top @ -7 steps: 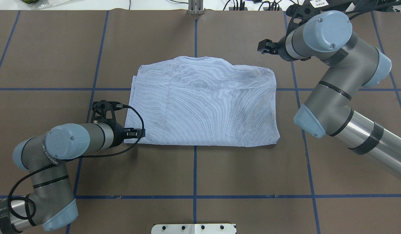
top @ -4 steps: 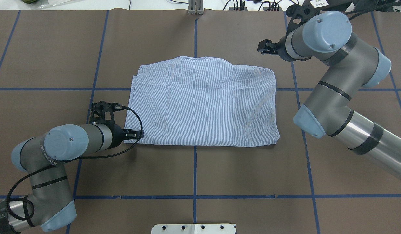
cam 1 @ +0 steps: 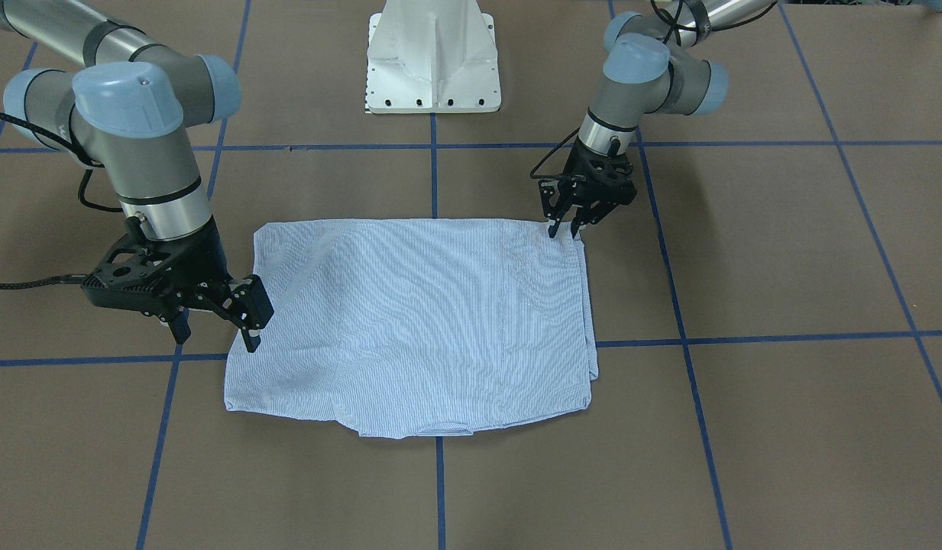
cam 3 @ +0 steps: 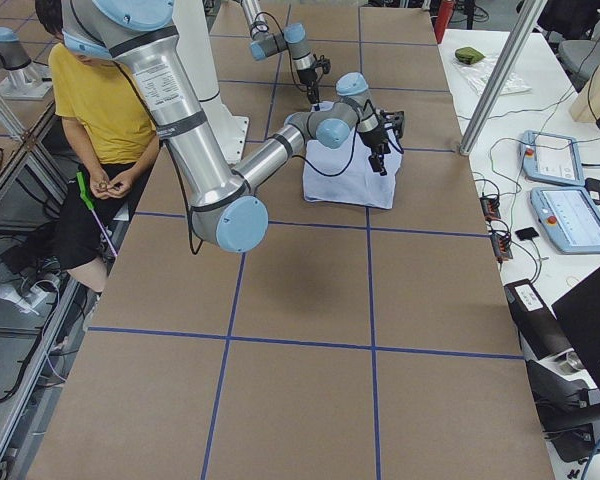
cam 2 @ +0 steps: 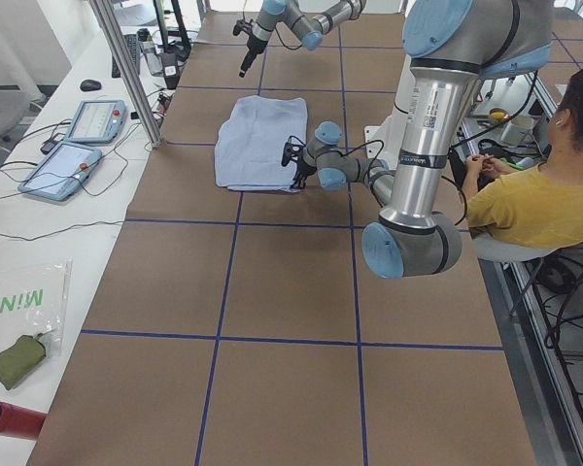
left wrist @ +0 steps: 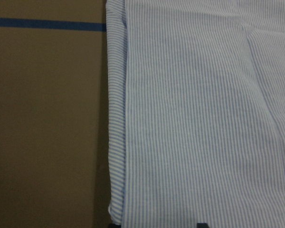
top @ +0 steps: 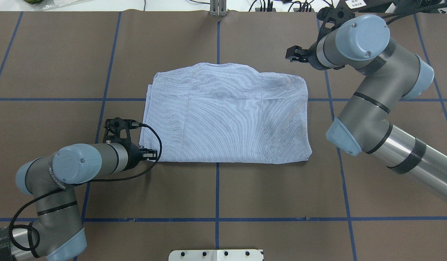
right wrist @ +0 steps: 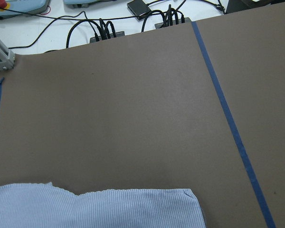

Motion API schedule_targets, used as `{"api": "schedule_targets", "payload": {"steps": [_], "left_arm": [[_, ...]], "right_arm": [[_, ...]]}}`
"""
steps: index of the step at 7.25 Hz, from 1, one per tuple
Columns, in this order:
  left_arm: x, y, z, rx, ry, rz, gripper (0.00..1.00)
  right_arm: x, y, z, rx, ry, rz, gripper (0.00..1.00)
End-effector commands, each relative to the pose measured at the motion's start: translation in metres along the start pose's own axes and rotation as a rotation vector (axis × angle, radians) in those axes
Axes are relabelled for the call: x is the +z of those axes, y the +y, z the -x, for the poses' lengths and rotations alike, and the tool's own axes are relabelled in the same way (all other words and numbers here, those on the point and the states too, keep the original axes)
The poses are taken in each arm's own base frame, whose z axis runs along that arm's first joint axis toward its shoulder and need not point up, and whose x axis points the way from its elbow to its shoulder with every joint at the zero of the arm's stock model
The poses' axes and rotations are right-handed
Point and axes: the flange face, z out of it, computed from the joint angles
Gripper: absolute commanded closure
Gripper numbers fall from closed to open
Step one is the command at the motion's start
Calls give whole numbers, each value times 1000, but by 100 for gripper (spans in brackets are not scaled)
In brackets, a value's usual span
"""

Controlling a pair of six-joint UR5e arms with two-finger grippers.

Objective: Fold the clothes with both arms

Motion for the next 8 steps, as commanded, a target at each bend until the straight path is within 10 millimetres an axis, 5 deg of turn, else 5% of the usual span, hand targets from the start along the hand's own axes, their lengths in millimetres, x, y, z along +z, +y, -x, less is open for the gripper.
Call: {"api": "schedule_targets", "payload": {"steps": [1,3,4,7,8], "left_arm": [[-4,-1,0,-1,3,-6,100],[-4,-8,15,67,-23,-17,100],[-8,-32,41,160,-61,-47,100],[-18,-168,143,317,-265,-179,100],[5,-226,145,324,-319,-201,100]], "right_arm": [[0,2,1,-1,-2,2,0],[1,4,2,0,-3,5,0],[1,7,4,-3,-4,9,0],[-4,19,15,22,-27,17,0],[-12,25,21,37,-44,19,0]]}}
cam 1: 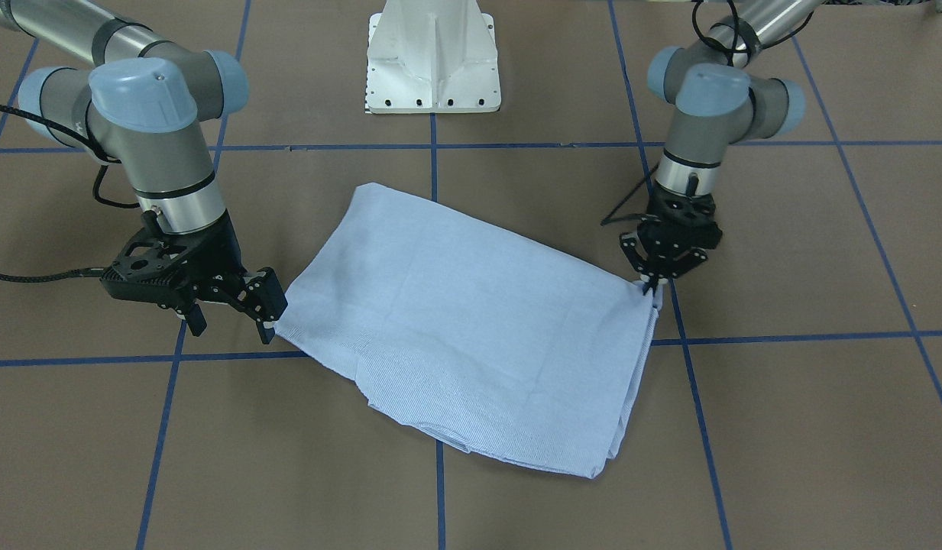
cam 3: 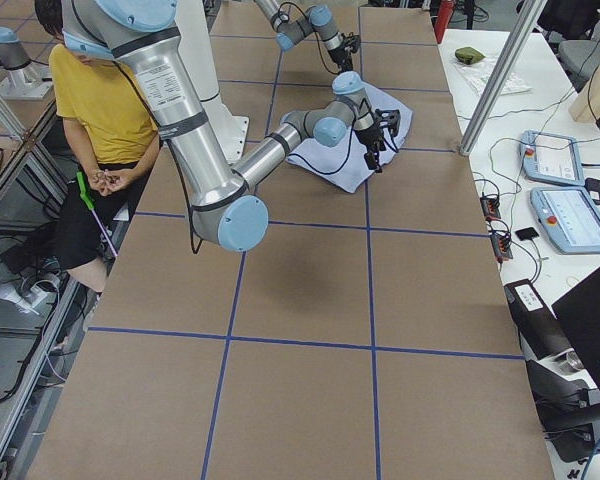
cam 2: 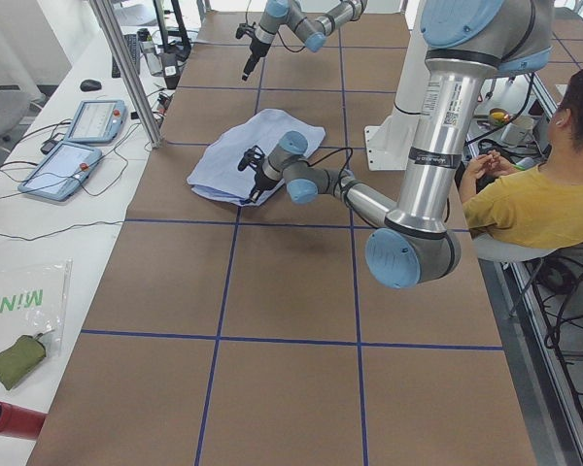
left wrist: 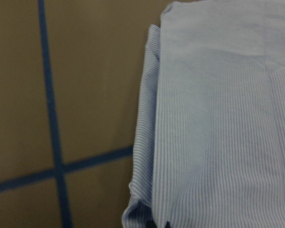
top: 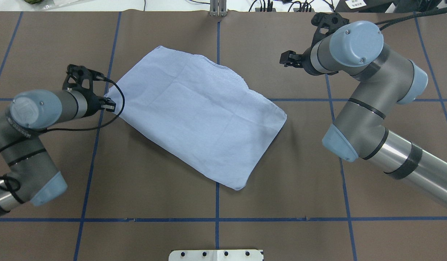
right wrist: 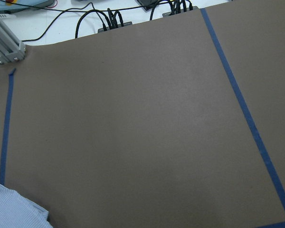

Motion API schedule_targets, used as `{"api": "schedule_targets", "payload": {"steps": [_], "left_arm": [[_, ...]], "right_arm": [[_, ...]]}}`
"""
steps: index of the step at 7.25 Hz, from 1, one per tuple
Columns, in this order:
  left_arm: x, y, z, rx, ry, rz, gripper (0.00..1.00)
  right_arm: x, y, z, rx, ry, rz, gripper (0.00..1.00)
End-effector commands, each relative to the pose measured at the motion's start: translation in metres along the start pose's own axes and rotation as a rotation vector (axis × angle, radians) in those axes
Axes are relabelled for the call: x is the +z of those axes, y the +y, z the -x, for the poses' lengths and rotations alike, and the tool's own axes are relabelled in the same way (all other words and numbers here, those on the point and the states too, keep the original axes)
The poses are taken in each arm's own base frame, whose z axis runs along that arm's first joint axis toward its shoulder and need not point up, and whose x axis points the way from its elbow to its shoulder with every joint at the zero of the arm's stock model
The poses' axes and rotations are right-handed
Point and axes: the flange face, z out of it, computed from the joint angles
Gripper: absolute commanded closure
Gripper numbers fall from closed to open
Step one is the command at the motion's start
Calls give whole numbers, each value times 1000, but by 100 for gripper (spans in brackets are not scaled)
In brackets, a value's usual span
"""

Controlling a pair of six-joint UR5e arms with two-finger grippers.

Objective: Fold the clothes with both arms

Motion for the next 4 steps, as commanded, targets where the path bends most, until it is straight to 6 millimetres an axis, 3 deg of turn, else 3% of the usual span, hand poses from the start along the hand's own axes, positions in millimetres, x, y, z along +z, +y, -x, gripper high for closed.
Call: {"api": "schedule_targets", "payload": {"steps": [1,2,3,4], "left_arm": [[70,-91,38,14,-99,-45,100],[105,-126,27,7,-89,-76,100],[118,-163,14,-2,-104,-77,100],[123,-182,5,-6,-111,-79,100]], "right_arm": [[-12,16,16,25,-34,10,0],[-16,23,24,39,-44,9,0],[-22,31,30,44,-59,9,0],[-27,36,33,39,-69,14,0]]}}
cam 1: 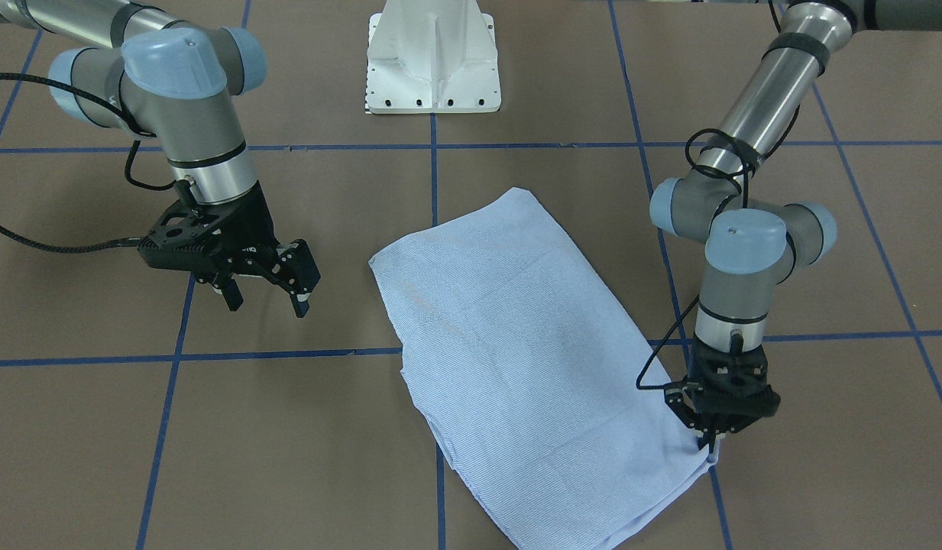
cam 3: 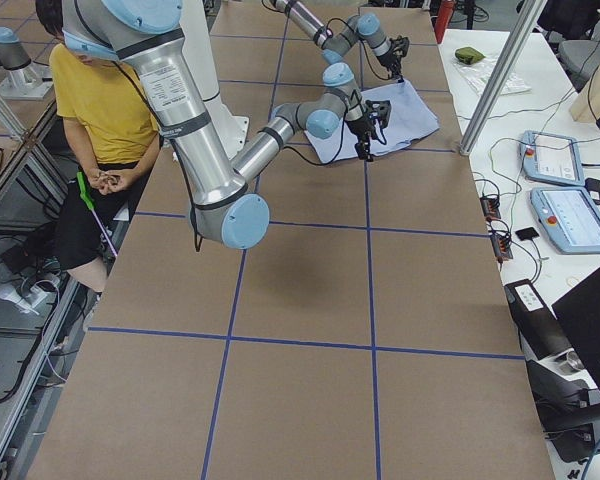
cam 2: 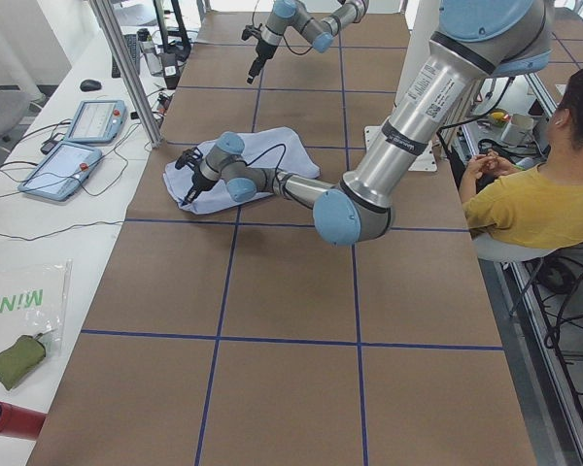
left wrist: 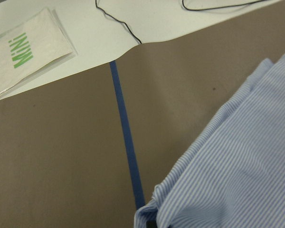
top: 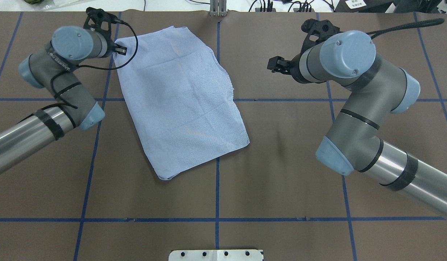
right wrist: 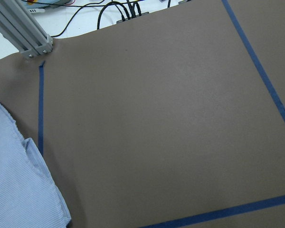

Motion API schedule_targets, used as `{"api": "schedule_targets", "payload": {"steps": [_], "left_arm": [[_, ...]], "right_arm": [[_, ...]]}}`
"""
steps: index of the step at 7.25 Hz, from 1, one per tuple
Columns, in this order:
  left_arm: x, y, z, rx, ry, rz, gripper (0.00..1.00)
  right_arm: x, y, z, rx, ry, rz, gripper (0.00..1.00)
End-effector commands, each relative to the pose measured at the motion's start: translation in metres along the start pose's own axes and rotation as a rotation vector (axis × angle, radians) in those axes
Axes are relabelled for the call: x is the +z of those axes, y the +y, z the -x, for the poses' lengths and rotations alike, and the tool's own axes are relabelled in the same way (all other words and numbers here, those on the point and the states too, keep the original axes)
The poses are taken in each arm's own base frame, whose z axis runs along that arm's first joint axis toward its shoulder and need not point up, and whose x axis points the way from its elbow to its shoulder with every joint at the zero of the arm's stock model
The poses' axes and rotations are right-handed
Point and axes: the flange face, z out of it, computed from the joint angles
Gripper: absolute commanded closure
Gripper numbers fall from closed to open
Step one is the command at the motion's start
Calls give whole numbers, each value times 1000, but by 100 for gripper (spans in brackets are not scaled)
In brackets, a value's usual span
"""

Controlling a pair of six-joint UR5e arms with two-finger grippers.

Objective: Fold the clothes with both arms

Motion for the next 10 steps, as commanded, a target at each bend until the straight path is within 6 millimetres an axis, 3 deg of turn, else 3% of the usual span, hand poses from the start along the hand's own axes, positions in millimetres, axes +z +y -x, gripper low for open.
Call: {"api": "schedule_targets", "payload": {"steps": [1,2,3,5,7,9,10], "left_arm": [[10,-35,-13,-6,1,-18,100],[6,-33,-9,41,50,-41,2],[-8,-32,2,56,116,-36,0],[-35,-5,19,60,180,-38,0],[-46,2,23,54,193,-50,0],[-46,7,22,55,195,-46,0],[-46,8,23,55,195,-46,0]], "right_arm": [[-7,13,10,-5,-20,11,0],[-9,22,13,-11,-28,21,0],[-14,33,22,70,4,37,0],[-21,101,67,162,21,28,0],[-7,165,86,285,36,56,0],[39,196,139,396,89,6,1],[60,206,155,420,123,-6,2]]}}
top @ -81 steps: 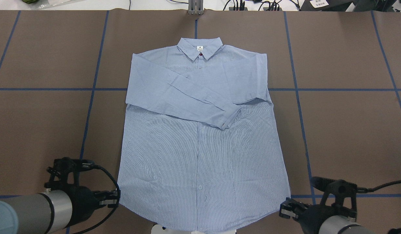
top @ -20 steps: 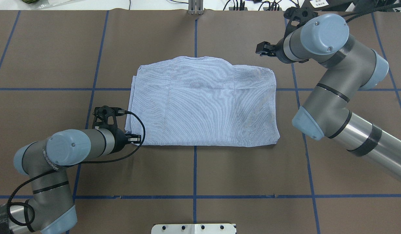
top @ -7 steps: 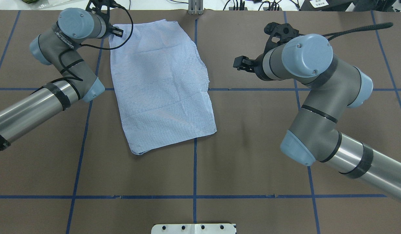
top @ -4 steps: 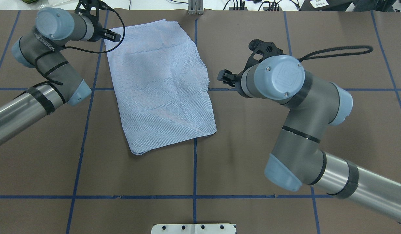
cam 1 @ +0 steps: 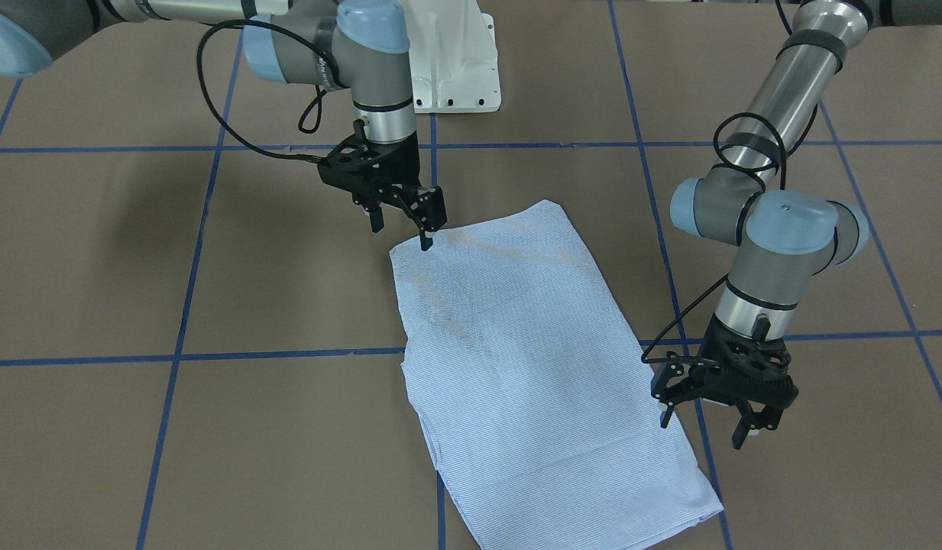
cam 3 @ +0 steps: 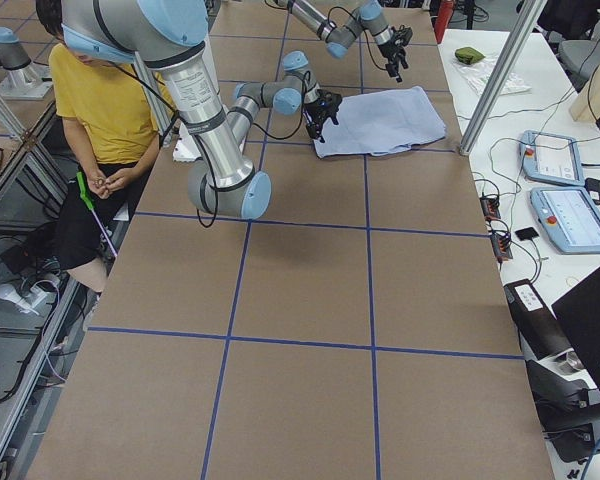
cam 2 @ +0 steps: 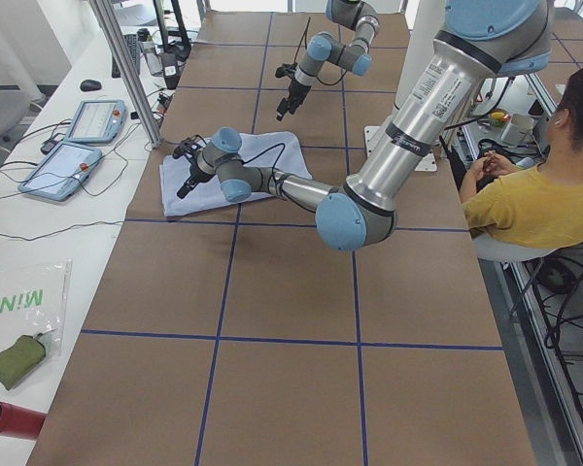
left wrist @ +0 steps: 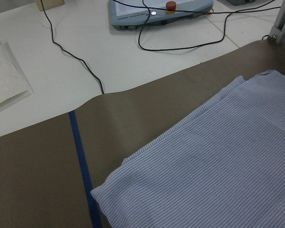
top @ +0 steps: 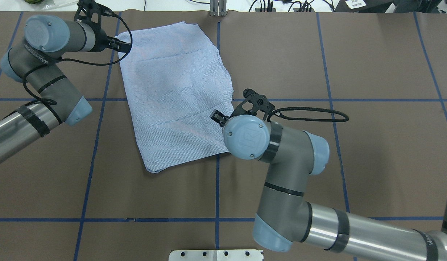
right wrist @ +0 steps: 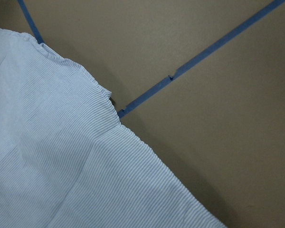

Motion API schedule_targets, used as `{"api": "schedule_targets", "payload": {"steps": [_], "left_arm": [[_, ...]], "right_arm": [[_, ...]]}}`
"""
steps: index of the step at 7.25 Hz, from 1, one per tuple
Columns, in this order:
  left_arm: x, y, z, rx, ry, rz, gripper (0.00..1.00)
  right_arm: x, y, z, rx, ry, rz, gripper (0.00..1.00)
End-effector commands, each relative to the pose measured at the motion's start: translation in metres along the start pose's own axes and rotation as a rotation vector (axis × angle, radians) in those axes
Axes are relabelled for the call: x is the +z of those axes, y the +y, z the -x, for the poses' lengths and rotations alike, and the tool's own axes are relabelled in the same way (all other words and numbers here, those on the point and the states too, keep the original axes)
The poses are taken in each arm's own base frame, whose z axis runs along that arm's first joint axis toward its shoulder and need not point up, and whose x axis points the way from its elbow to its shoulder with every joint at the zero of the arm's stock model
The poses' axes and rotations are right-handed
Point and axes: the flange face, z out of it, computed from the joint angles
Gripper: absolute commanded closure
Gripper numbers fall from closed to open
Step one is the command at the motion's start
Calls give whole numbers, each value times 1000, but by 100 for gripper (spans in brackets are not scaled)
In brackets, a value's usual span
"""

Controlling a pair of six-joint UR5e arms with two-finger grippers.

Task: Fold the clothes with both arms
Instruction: 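Move the right gripper to the shirt's near corner while the left gripper holds still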

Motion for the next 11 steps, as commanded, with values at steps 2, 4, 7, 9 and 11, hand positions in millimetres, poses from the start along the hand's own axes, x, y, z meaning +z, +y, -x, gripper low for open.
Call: {"api": "schedule_targets", "payload": {"steps": [2,4,7,9,11], "left_arm": [[1,3,-2,0,3,2,0],[1,3,-2,0,3,2,0],[1,3,-3,-1,5,2,0],[1,6,-1,-1,2,6,0],[1,6,-1,-1,2,6,0]], "right_arm": [[35,50,8,69,62,-16,4],[47,60,4,116,95,-32,9],[43,65,9,145,101,-34,16],[44,67,12,148,104,-35,23],[50,68,11,147,114,-41,23]]}}
